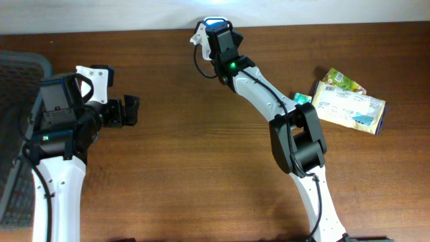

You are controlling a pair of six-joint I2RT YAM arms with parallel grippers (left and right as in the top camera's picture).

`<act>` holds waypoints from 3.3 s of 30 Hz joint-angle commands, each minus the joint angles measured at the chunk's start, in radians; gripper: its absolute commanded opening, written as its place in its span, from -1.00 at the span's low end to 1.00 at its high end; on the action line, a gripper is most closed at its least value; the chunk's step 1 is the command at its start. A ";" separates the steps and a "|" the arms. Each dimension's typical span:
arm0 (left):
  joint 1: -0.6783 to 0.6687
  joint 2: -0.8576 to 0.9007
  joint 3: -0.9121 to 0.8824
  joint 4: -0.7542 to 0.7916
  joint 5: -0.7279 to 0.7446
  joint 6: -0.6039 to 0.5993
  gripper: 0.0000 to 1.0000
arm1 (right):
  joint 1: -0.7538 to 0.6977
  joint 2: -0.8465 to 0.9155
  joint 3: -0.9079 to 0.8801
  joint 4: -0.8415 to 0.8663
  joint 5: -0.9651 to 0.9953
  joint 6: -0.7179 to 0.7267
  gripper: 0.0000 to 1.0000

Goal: Scan the item barcode

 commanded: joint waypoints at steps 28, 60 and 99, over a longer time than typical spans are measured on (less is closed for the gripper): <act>0.003 -0.006 0.006 0.002 0.011 0.016 0.98 | -0.537 -0.447 -0.467 -0.926 -0.428 1.265 -0.83; 0.003 -0.006 0.006 0.002 0.011 0.016 0.98 | -0.431 -1.764 -1.030 -0.569 -0.406 1.044 0.97; -0.064 -0.786 -1.004 0.883 -0.126 0.017 0.98 | -0.372 -2.465 -2.065 0.034 -0.504 0.975 0.97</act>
